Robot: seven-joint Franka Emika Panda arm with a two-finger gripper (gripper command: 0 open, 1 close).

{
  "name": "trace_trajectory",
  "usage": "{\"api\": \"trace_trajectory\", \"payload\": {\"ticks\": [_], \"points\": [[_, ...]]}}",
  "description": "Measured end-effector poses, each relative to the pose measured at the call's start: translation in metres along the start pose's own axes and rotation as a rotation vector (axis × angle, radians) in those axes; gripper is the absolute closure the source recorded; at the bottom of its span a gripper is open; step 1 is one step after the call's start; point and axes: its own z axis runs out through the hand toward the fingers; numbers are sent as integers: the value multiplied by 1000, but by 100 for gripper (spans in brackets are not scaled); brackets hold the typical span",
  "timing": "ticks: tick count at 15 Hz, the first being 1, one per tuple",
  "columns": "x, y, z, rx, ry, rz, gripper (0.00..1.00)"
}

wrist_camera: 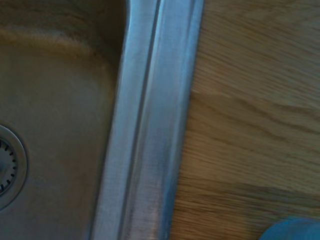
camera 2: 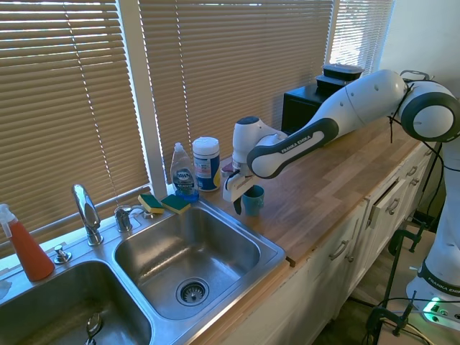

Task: Put the mug in the sink

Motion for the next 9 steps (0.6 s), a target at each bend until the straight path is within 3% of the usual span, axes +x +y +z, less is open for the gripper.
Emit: {"api": "trace_trajectory", "payload": {"ticks": [9], "points": [[-2,0,0,8,-9,9,100]]}}
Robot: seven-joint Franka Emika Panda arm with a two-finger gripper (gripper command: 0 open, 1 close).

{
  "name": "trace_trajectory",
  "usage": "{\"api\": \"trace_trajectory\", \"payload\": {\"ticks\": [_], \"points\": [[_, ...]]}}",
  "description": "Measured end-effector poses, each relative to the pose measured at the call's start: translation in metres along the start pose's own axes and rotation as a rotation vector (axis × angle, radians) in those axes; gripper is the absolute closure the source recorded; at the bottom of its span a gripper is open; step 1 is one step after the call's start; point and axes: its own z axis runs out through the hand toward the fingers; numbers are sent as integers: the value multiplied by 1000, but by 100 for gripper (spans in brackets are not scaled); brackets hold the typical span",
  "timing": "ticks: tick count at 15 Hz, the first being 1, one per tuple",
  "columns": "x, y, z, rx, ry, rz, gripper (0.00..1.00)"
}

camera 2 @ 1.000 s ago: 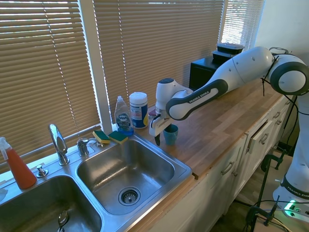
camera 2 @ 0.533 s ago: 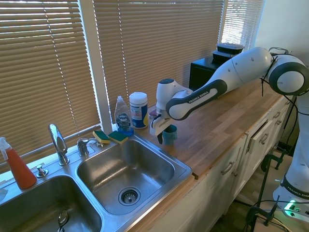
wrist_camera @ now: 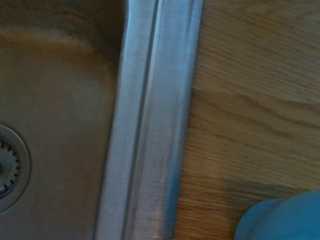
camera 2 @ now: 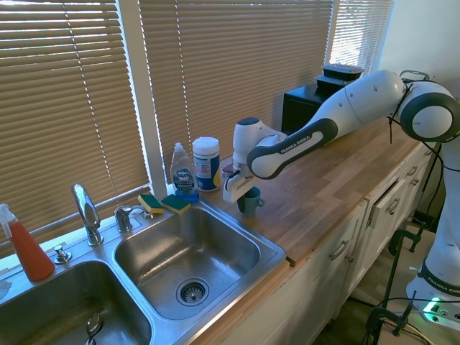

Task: Put the mug in the sink

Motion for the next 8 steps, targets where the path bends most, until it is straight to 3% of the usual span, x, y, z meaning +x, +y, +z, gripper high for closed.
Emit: {"api": "trace_trajectory", "payload": {"ticks": [5,8], "points": [[-14,-4,-25,27,16,-17,100],[-44,-17,-60,27,66,-35,100]]}}
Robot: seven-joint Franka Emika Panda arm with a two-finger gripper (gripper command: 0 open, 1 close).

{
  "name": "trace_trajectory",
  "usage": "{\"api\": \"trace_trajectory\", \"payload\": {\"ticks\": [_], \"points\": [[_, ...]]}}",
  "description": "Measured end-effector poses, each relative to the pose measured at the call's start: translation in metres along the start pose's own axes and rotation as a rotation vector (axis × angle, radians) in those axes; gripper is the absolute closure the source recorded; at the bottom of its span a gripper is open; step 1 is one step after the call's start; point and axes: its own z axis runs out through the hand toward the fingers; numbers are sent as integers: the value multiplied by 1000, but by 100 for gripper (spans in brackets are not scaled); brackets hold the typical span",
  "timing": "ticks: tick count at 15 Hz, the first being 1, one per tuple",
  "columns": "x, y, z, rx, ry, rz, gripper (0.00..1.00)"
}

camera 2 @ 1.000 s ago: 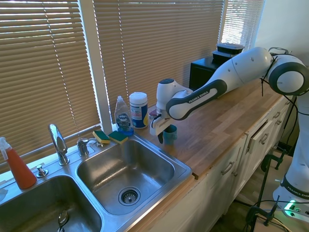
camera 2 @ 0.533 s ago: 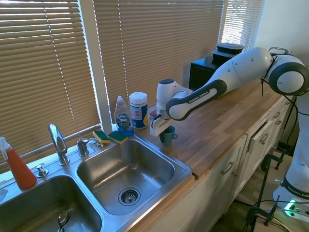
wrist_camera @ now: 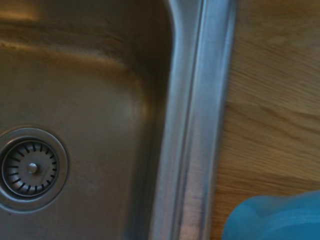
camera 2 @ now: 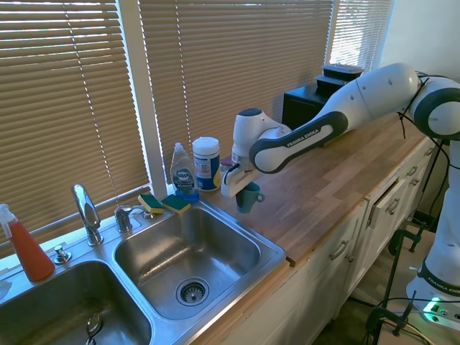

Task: Put the mug in the sink

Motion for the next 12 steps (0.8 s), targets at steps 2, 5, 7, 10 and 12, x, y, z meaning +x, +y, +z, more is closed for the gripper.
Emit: {"api": "trace_trajectory", "payload": {"ticks": [2,5,7,10,12], "points": [[-27,-18,-16,-29,39,-18,100],[-56,-52,-25,-49,71,-42,100],[-67,-75,-18,-41,74,-54,100],[-73,-99,-10,-50,85,-61,100],[-90,-122,4,-56,99,-83,100]]}}
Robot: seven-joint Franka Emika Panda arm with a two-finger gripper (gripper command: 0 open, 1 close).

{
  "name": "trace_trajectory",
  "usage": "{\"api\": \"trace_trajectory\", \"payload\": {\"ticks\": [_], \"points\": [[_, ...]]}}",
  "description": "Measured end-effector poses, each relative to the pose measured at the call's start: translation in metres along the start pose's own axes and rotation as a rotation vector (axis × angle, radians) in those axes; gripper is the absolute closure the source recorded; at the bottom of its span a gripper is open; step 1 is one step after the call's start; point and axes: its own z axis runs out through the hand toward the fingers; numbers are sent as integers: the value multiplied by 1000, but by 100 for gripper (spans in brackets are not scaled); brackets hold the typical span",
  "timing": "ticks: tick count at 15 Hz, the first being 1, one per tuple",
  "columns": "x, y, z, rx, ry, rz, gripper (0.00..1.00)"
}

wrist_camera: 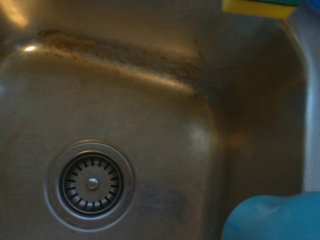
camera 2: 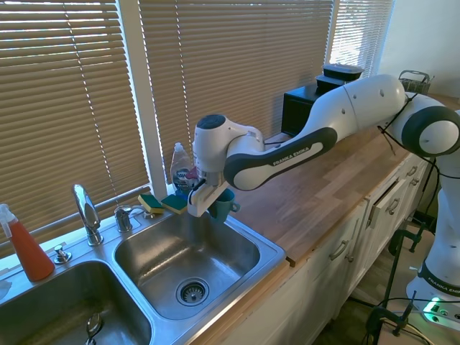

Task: Put the mug in the sink

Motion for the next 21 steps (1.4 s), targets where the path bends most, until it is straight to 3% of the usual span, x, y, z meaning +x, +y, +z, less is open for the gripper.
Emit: {"api": "trace_trajectory", "payload": {"ticks": [6,9,14,15,21], "points": [[-42,-70,103,-19,15,-56,100],[-42,-84,160,-41,18,-26,100],[-37,-91,219,-75,-3,16,100],[-36,-92,228,-81,-7,23,0],[-27,-94,238,-73,-31,50,0]]}}
